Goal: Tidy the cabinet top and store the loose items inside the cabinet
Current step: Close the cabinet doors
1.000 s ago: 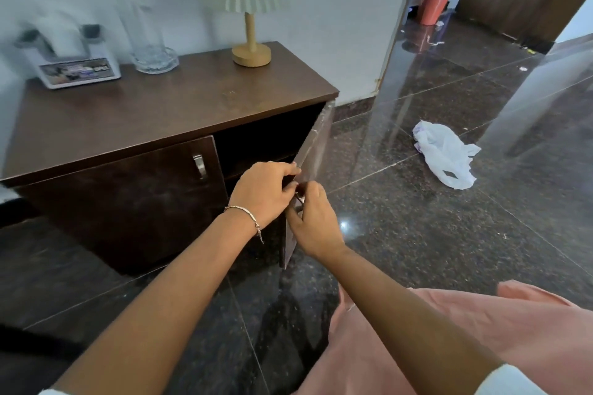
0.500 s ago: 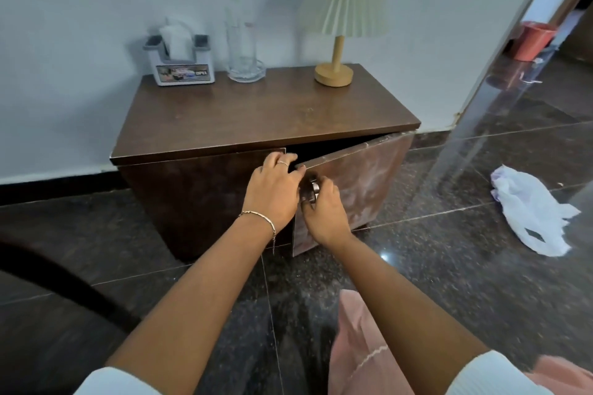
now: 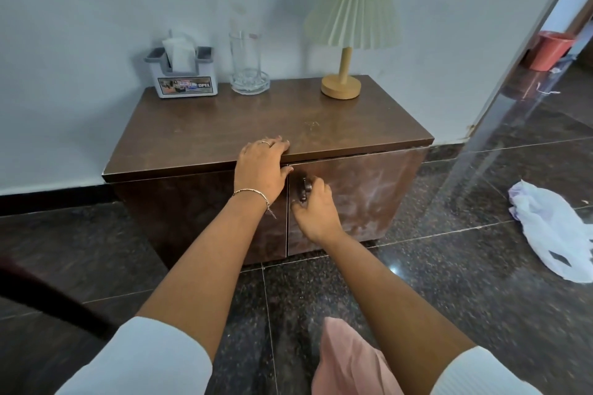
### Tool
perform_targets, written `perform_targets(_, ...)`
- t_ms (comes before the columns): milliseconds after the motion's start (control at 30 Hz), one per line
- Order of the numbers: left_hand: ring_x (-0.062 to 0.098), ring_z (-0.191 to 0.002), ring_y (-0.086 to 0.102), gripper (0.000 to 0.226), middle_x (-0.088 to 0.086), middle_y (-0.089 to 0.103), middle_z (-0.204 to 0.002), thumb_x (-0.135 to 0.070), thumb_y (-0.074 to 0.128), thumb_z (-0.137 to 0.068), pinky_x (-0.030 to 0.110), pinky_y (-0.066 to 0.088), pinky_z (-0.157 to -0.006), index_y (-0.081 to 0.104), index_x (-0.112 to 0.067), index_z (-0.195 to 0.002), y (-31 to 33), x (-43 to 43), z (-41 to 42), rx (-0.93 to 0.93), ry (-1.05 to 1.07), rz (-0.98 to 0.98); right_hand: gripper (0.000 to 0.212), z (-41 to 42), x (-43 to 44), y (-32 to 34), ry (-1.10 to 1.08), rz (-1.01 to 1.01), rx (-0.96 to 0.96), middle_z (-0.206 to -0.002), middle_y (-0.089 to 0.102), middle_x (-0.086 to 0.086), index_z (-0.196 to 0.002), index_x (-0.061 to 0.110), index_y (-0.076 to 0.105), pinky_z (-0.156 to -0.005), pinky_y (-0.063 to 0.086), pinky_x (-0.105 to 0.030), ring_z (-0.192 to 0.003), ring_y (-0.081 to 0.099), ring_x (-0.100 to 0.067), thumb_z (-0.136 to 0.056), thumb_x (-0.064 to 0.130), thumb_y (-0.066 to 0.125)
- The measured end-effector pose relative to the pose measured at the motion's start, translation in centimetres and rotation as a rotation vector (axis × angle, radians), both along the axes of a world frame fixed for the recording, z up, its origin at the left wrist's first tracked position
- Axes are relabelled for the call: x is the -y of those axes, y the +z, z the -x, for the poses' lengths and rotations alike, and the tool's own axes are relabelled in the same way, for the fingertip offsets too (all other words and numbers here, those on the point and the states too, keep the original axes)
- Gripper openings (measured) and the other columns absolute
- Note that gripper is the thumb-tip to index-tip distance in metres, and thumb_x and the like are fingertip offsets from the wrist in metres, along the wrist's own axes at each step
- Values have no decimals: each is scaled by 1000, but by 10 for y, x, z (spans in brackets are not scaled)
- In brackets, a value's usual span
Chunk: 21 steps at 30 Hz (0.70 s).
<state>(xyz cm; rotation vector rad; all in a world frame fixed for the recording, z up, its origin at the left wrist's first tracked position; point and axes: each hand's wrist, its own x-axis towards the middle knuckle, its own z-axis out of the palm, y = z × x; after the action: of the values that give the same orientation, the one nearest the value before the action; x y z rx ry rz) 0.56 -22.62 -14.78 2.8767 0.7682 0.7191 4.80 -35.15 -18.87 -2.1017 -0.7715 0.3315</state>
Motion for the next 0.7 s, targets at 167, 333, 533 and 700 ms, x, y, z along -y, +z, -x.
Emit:
perform_targets(167,24,-118,52,43,-2,58,-130,-32,68,-80,37,37,-101,59,-23,-121,-2,2,-2,37,22,-20,50,3,-6,0,-52,-9,-44,-129,40,-13,-128,9,37,-92,40,-35,-113,49,-32,-84,18,59)
perform_targets(333,25,-110,57,39,-1,63,-120,-32,70,-78,39,42,-95,60,-23,-115,-3,3,-2,53,58,-37,52,2,-5,1,-51,3,-38,-129,41,-12,-131,9,36,-93,41,-37,-112,51,-33,-84,19,58)
perform_targets(533,25,-108,58,39,-2,64,-117,-34,69,-77,39,43,-94,61,-24,-114,-3,5,-4,67,72,-31,53,3,-5,1,-59,28,-9,-131,40,-13,-133,9,36,-94,44,-40,-111,53,-34,-85,18,58)
perform_targets(700,24,-106,59,39,-2,65,-115,-35,69,-77,39,44,-92,61,-25,-113,-3,5,-4,81,78,-45,55,3,-4,3,-33,64,9,-134,38,-14,-135,9,34,-93,44,-41,-111,53,-36,-85,19,57)
